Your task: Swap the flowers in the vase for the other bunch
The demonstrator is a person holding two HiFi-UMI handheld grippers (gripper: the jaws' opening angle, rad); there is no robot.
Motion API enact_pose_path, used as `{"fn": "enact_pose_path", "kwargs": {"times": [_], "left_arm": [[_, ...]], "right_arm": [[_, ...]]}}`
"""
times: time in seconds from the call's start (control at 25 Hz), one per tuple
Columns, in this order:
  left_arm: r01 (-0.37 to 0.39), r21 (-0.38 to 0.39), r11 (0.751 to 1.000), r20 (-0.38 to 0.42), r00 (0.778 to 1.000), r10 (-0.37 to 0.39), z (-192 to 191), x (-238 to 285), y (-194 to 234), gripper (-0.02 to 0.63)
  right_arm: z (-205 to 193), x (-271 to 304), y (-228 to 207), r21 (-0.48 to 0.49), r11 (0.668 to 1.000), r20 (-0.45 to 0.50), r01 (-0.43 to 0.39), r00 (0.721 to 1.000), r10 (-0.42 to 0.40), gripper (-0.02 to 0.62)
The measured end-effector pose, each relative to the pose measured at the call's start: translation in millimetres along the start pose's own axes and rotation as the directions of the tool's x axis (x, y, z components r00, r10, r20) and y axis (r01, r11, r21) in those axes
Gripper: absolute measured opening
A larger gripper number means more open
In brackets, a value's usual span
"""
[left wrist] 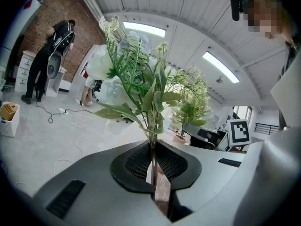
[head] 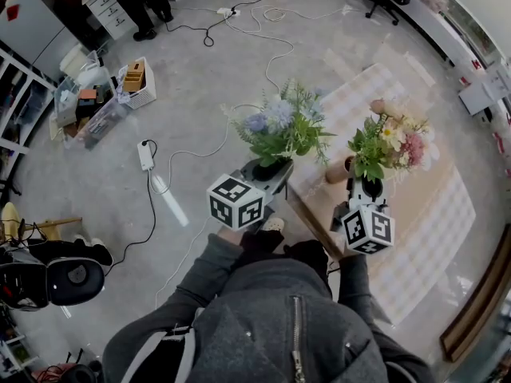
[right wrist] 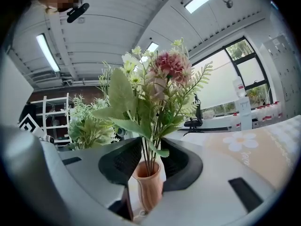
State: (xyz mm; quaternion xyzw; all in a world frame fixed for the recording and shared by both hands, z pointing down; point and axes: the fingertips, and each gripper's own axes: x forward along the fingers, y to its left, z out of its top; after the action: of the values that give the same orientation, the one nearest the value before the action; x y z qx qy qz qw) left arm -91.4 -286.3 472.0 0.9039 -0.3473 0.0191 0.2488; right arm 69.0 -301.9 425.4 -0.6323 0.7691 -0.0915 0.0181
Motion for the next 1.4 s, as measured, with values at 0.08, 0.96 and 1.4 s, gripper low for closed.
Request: {"fn": "enact_pose_path", "kwargs": {"times": [0.08, 0.96, 1.4], "left_arm": [[0.001, -0.001, 1.0, -0.001, 1.0, -0.001, -1, 0, -2, 0.032], [0.005, 0.005, 1.0, 0.018, 1.0, -0.005, 2, 8, -18, 0.032], [-0.028, 0.041, 0.999, 0.078, 0.997, 0.025, 10, 21, -30, 0.032]], "right_arm": [[0, -1, 0, -0.002, 1.0, -0.006, -0.006, 1.0, 0.006, 0.091], [-1, -23, -10, 0.062, 0.998, -0.004, -0.002, 1.0, 0.003, 0.098], [-4, -56, -32, 0.124, 0.992, 0.002, 0.034, 0.999, -0.035, 0.068]]}}
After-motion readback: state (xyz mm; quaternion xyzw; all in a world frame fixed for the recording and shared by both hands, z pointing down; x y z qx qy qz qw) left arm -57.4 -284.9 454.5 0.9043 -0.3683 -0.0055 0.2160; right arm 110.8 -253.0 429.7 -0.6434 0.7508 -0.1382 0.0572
